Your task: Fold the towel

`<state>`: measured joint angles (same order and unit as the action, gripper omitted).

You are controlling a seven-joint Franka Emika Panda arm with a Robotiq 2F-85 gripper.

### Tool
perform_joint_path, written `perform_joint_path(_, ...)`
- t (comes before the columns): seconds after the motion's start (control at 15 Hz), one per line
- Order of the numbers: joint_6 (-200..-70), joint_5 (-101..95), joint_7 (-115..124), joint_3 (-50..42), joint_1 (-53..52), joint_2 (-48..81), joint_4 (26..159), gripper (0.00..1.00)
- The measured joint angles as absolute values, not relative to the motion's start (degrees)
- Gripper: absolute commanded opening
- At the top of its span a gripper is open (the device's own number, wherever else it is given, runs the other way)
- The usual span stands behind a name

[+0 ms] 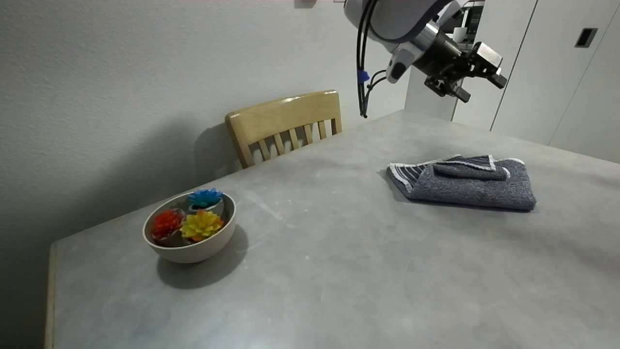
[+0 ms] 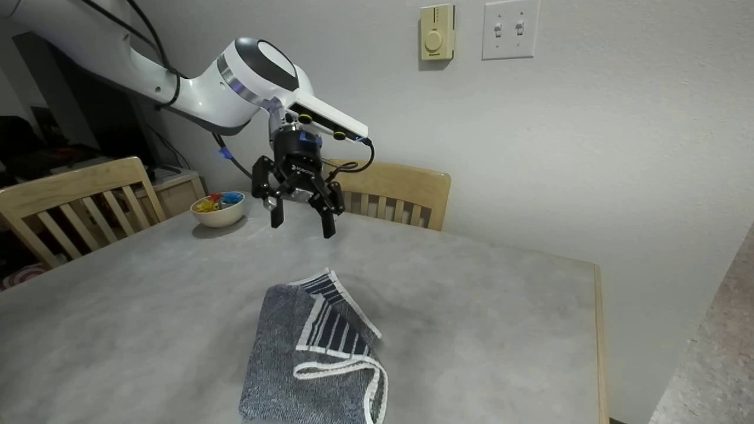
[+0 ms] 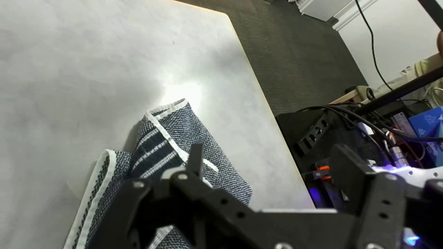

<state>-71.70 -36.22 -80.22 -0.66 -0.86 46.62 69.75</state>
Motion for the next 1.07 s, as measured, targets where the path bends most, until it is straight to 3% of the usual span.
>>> perform_joint_path(0.67, -68.9, -16.7, -57.0, -0.4, 0.1, 42.9, 67.4, 1.00)
perform_joint_path(1.07, -75.0, -10.7, -38.3, 1.0, 0.1, 37.6, 69.6, 1.00)
